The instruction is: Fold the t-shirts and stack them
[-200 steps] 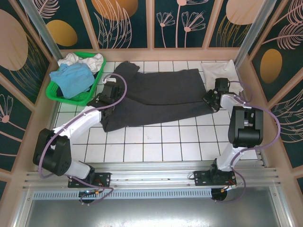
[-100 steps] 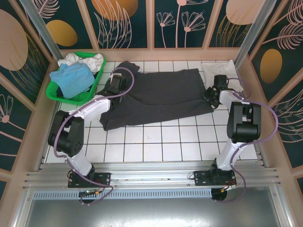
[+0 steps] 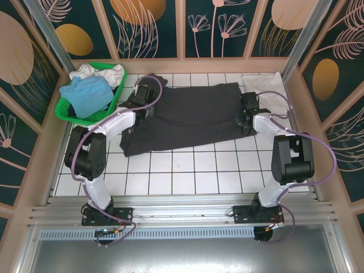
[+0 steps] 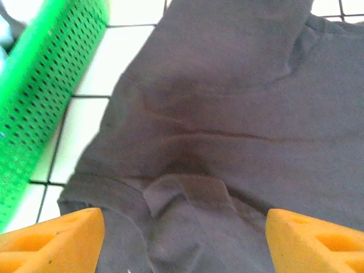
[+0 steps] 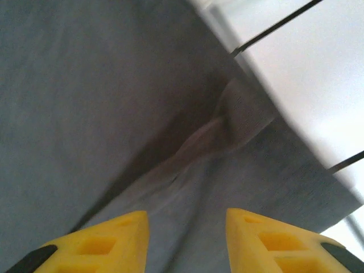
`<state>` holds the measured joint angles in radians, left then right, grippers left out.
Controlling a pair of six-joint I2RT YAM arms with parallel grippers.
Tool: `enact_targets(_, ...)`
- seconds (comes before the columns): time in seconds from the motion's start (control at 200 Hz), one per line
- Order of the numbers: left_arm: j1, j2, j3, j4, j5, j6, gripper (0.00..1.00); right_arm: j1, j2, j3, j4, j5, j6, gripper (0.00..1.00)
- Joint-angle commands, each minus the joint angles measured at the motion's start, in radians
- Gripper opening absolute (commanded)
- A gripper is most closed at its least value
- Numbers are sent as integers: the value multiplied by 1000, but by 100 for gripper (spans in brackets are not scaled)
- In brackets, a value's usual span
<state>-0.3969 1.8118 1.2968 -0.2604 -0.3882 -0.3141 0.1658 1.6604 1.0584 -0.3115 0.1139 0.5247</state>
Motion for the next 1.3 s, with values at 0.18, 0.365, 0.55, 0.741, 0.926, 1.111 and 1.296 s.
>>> enact_targets(0.18, 2, -128, -316, 148, 301, -145, 74, -23, 37, -163, 121, -108, -2, 41)
enact_targets(0.365, 5, -108, -380, 125, 195, -169, 75, -44, -8, -278, 112, -115, 21, 41)
enact_targets(0.55, 12, -105, -381, 70, 91, -142, 78, -52, -78, -383, 53, -111, 53, 31)
enact_targets(0.741, 20, -54, -368, 59, 61, -132, 78, -69, -205, -416, -24, -68, 58, 25)
enact_targets(0.926, 19, -64, -402, 76, 125, -141, 75, -127, -250, -381, -6, -62, 42, 40)
enact_targets(1.111, 18, -123, -482, 85, 128, -164, 73, -149, -167, -352, 38, -17, 36, 39)
enact_targets(1.296, 19, -127, -517, 85, 128, -189, 71, -169, -200, -350, -9, 17, 29, 13)
